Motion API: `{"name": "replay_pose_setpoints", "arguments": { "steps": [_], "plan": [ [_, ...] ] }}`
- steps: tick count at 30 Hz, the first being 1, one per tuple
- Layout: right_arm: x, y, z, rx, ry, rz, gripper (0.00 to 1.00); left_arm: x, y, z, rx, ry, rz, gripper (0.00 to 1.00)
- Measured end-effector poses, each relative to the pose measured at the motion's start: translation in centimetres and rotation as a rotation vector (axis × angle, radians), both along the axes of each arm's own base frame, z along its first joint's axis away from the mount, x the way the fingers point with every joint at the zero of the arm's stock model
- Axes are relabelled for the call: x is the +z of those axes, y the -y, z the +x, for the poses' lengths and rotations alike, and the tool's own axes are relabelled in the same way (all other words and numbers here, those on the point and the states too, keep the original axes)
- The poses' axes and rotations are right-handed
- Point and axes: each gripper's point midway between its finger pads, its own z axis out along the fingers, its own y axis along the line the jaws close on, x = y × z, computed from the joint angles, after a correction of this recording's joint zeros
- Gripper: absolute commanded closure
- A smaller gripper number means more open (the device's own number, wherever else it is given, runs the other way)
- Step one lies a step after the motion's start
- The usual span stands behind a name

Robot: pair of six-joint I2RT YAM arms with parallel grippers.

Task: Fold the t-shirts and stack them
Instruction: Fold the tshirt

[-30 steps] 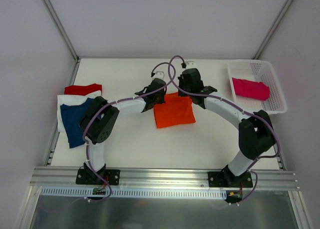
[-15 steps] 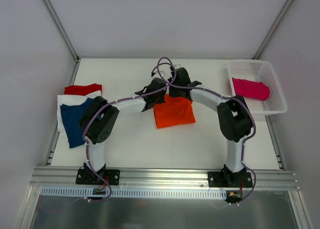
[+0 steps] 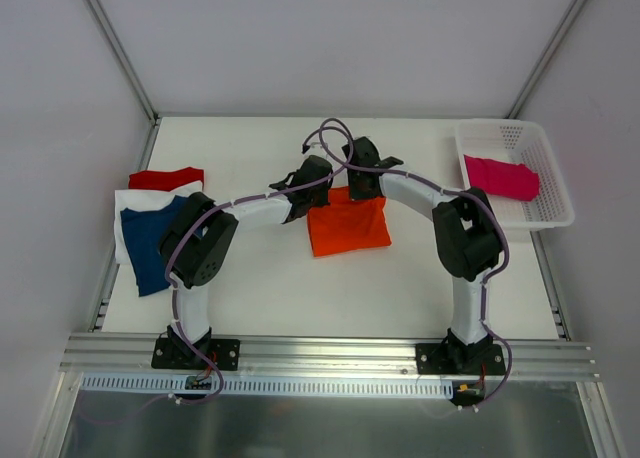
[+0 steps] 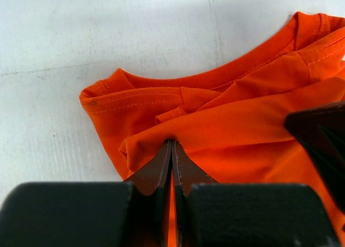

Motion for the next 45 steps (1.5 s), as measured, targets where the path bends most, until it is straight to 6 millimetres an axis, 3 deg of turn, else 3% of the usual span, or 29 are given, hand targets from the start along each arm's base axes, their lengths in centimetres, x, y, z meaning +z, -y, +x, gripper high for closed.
{"name": "replay_pose_setpoints", "arguments": {
  "steps": [11, 19, 23, 27, 30, 33, 36, 38, 42, 45],
  "plan": [
    [-0.2, 6.0, -0.7, -0.136, -0.012, -0.245, 1.00, -0.3, -0.5, -0.1, 0.008, -0.015, 0.012, 1.00],
    [1.2, 9.0, -1.5, -0.195, 0.018, -0.337, 1.00, -0.5, -1.2, 0.1, 0.019, -0.024, 0.020, 1.00],
    [3.0, 9.5, -3.1, -0.191, 0.037, -0.291, 1.00, -0.6, -1.3, -0.2, 0.021, -0.029, 0.016, 1.00],
    [5.5, 9.2, -5.6, -0.164, 0.065, -0.164, 1.00, -0.6, -2.0, -2.1, 0.010, -0.056, 0.003, 1.00],
    [7.6, 8.3, -7.1, -0.131, 0.099, -0.045, 0.99, 1.1, -2.1, -3.5, -0.005, -0.037, -0.019, 1.00],
    [8.3, 6.8, -8.0, -0.092, 0.111, 0.051, 0.99, 4.0, -0.8, -5.0, -0.046, 0.014, -0.058, 1.00],
    [6.8, 5.4, -8.8, -0.057, 0.070, 0.094, 1.00, 6.6, 1.3, -6.4, -0.102, 0.058, -0.114, 1.00],
    [5.0, 4.6, -9.4, -0.040, 0.023, 0.103, 1.00, 7.1, 2.6, -7.2, -0.135, 0.059, -0.144, 1.00],
    [1.0, 3.1, -10.3, -0.026, -0.074, 0.105, 0.99, 5.5, 3.2, -7.7, -0.151, 0.014, -0.143, 1.00],
    [-1.1, 2.3, -10.8, -0.019, -0.127, 0.103, 1.00, 3.1, 3.3, -7.9, -0.153, -0.035, -0.120, 1.00]
  ]
}}
